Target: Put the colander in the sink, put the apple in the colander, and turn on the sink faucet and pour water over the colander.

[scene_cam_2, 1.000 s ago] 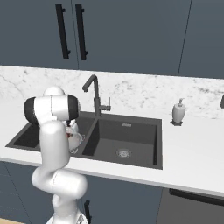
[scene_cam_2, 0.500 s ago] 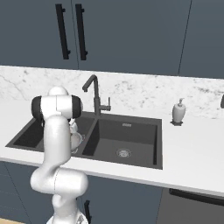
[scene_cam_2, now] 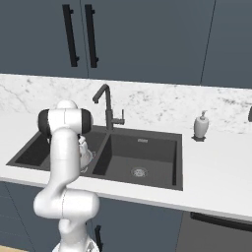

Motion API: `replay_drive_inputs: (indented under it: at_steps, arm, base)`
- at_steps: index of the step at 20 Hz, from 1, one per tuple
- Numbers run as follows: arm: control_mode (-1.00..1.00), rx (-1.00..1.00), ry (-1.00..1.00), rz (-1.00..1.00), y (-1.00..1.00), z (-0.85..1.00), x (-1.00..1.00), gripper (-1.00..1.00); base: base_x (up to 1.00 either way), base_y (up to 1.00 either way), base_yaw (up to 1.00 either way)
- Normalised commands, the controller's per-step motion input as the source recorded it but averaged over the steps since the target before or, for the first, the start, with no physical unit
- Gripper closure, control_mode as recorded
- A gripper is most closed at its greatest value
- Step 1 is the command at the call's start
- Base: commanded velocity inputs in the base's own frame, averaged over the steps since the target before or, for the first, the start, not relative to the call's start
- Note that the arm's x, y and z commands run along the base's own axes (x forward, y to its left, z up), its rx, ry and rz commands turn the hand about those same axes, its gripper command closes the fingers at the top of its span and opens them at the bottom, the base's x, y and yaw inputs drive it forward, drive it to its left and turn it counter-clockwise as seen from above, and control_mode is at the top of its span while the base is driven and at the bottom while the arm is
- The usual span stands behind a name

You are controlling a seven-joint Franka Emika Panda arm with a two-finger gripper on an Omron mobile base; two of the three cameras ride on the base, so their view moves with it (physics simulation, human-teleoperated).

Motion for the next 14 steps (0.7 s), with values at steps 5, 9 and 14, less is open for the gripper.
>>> replay_drive_inputs:
  at_steps: [5, 9, 14]
  arm:
    - [-1.00, 0.00, 0.03, 0.00, 0.00, -0.23, 0.00, 1.00]
    - [-1.00, 0.00, 0.02, 0.00, 0.00, -0.21, 0.00, 1.00]
    - [-1.00, 0.00, 0.01, 0.00, 0.00, -0.15, 0.00, 1.00]
  base:
    - [0.00, 0.00, 0.00]
    - [0.00, 0.00, 0.00]
    - [0.00, 0.00, 0.00]
